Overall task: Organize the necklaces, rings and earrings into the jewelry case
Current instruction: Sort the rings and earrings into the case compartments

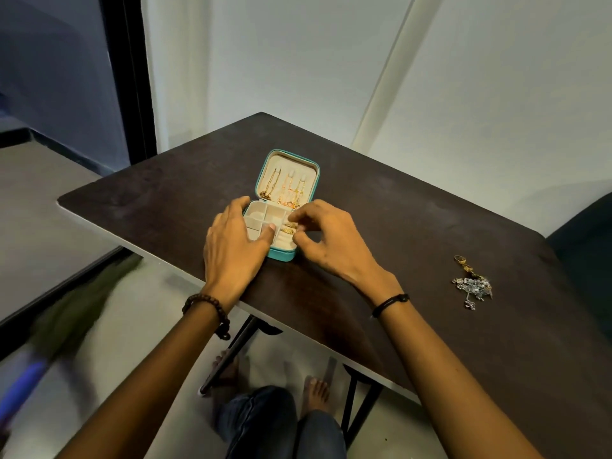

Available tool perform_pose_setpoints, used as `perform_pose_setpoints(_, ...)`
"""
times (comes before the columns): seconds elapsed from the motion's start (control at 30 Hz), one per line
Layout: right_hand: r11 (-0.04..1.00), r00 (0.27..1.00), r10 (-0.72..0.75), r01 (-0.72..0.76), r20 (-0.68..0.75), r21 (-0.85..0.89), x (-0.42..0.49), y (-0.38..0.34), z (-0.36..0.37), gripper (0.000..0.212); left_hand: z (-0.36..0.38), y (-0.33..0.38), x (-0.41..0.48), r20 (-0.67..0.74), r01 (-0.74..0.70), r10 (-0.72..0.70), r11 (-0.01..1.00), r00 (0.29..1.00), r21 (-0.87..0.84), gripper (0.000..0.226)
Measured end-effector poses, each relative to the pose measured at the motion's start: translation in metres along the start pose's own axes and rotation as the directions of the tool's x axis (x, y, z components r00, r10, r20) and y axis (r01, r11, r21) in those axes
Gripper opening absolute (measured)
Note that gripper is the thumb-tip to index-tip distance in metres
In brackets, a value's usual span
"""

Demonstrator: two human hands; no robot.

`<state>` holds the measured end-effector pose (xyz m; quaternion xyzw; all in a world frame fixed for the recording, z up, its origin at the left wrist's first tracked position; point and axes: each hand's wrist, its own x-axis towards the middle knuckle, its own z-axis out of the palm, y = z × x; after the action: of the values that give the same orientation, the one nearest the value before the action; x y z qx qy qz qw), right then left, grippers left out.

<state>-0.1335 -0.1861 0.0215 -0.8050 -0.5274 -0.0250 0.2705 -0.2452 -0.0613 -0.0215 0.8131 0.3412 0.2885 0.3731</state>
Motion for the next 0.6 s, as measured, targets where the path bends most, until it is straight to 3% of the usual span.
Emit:
perform_pose_setpoints(0.13, 0.989, 0.988, 0.081, -0.064, -0.132, 0.132, -0.021, 0.002, -0.010, 0.019, 0.002, 0.007, -0.010, -0.092, -0.193, 0.199, 0.979, 0.976, 0.063, 0.057)
perform_pose_setpoints(0.27, 0.973, 0.966, 0.138, -0.090, -0.221, 0.213, -0.042, 0.011, -0.025, 0.017, 0.020, 0.035, -0.032, -0.078, -0.354, 0.349, 0.933, 0.934, -0.061, 0.037)
perform_pose_setpoints(0.43, 0.955, 0.933, 0.223, -0.151, -0.283, 0.254, -0.072, 0.033, -0.051, 0.011, 0.058, 0.081, -0.050, 0.054, -0.390, 0.404, 0.904, 0.913, -0.175, 0.033)
perform_pose_setpoints(0.6, 0.945, 0.880, 0.322, -0.276, -0.350, 0.176, -0.101, 0.072, -0.081, 0.011, 0.103, 0.116, -0.054, 0.188, -0.370, 0.413, 0.901, 0.891, -0.227, 0.029)
